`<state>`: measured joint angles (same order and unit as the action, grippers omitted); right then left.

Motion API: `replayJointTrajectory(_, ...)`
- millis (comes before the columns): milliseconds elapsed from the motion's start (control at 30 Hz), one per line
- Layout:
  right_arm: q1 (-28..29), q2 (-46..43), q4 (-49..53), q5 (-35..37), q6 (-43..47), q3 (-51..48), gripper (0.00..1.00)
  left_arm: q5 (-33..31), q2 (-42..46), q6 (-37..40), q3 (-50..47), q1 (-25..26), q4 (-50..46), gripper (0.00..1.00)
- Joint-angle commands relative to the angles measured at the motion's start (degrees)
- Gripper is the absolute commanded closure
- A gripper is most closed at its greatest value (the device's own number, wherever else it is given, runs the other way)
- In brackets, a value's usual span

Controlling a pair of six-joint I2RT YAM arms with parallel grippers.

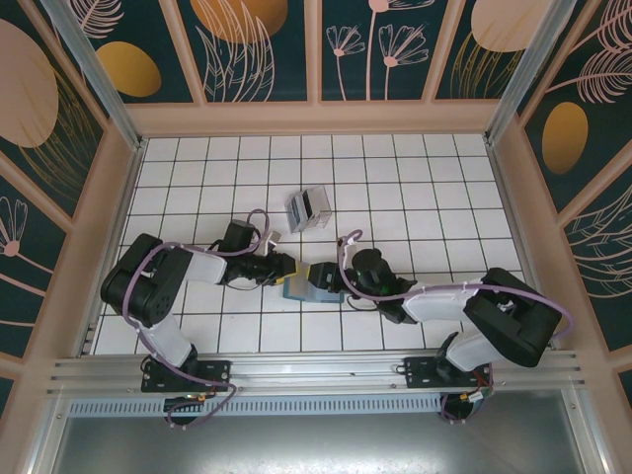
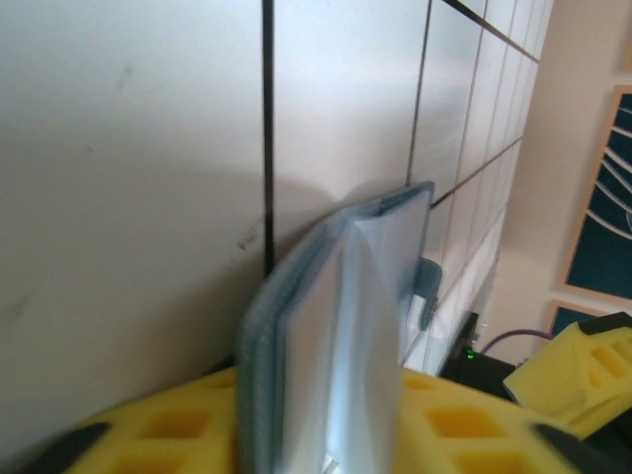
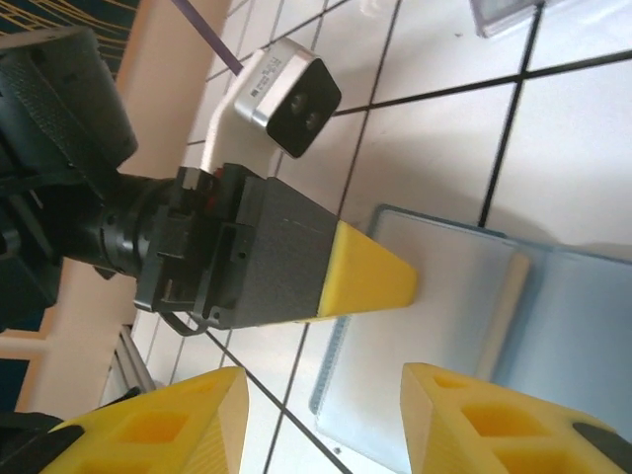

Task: Put the credit cards into the card holder
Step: Flip over the card slot in the card holder, then pick up the credit card from the storage box.

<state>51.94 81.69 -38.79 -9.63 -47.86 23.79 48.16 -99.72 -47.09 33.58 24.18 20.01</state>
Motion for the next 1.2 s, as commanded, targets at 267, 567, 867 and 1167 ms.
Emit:
replayJointTrajectory(267,-7.47,-1.45,25.91,5.54,10.89,15.09,0.51,-1.53,0.28,2.25,-0.86,0.68,-1.87,0.89)
replayJointTrajectory(567,-15.49,12.56,37.83,0.05,19.7,34.54,0.41,-1.92,1.13,0.66,-2.12,0.69,-0.81,0.88)
replayJointTrajectory(867,-17.23,27.43,48.88,-2.23,24.06,53.89,0.4,-2.49,3.57,0.59,-3.52,0.69,-1.11,0.88)
replayJointTrajectory(1167,-17.1,35.42,53.33,0.22,25.09,63.41,0.4,-2.9,4.45,0.24,-4.05,0.62,-1.17,0.86)
